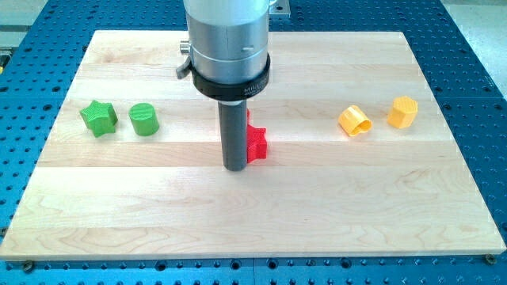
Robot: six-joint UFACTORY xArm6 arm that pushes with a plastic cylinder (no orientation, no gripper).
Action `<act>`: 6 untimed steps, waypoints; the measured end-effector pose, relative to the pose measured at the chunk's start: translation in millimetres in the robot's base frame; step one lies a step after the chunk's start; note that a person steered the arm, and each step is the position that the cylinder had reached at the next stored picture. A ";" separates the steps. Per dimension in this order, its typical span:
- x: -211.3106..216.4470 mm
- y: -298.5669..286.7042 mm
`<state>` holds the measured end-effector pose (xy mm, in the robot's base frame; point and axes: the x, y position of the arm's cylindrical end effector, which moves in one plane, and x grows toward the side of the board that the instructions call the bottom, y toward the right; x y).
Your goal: Push the red star into the red circle
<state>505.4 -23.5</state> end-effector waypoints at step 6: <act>-12.5 4.5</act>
